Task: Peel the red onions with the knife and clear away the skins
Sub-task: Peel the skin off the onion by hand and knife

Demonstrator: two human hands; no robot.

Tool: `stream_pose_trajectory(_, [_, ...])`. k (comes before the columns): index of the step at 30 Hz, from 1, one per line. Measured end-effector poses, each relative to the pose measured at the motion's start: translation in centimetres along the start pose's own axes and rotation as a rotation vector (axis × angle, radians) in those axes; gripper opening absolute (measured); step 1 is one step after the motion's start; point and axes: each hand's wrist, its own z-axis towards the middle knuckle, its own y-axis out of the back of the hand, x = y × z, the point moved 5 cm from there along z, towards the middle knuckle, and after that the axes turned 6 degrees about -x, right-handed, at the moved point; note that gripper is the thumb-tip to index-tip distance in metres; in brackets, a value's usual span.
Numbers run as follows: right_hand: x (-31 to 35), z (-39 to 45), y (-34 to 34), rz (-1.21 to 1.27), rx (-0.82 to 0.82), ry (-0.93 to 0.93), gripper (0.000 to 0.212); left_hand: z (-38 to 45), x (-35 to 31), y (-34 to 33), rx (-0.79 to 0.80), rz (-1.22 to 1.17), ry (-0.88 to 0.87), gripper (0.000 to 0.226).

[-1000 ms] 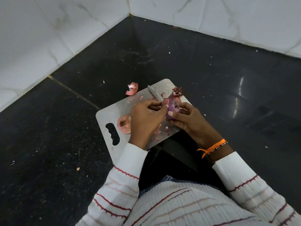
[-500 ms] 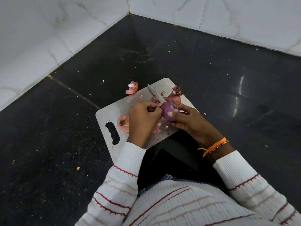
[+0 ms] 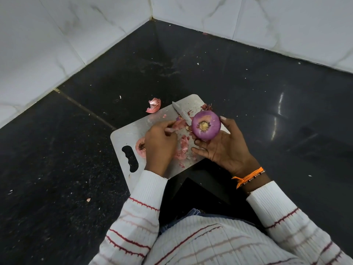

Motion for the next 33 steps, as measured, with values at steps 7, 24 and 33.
stream_pose_trajectory(7, [-0.2,0.1,-0.1,0.018,0.048,-0.024,0.088,-0.4,-2.5,0.5,-0.053,-0.218,-0.162,0.033])
stream_pose_trajectory(24, [-0.5,0.7,-0.1,-0.116,0.002,-0.015,0.084,-0.8,-4.6,-0.4,0.166,-0.227,-0.398,0.015])
stream_pose_trajectory(33, [-0.6,0.5,-0.1,-0.048,0.003,-0.035,0.074,-0.4,-3.2,0.2,0.044,-0.318,-0.242,0.013])
